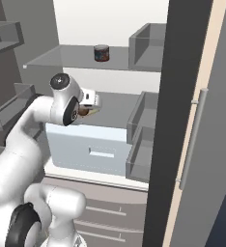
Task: Pick the egg and butter from the fridge and place them by the bowl for mixing.
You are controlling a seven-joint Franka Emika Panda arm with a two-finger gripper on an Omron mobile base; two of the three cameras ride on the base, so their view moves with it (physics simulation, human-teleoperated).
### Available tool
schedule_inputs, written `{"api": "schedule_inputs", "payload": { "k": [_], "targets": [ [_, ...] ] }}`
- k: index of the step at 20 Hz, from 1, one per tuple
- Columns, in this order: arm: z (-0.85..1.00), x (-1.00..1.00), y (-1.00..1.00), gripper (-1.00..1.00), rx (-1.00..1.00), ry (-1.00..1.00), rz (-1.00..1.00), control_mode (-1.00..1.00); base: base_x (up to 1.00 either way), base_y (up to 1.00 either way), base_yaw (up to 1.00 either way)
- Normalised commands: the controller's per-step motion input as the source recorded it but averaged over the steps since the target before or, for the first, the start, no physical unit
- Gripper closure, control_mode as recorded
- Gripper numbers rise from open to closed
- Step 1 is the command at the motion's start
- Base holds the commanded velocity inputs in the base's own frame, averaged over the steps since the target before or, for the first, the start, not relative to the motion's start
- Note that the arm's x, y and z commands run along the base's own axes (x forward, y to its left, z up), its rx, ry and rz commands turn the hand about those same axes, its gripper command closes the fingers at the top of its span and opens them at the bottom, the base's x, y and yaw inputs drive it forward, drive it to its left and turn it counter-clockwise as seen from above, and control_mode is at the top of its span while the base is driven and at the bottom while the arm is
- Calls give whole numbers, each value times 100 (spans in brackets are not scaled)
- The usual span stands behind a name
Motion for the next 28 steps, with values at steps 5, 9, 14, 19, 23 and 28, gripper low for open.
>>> {"api": "schedule_inputs", "payload": {
  "k": [5,9,14,19,23,28],
  "targets": [
    [17,-70,-1,100,9,-2,0,-100,0,0,0],
    [21,-63,0,100,4,-3,0,-100,0,0,0],
    [3,-21,0,100,0,0,-1,-100,0,0,0],
    [0,0,0,100,0,0,0,100,-36,0,-6],
    [0,0,0,100,0,0,0,100,-78,0,-14],
    [0,0,0,100,0,0,0,100,-85,1,-13]
  ]
}}
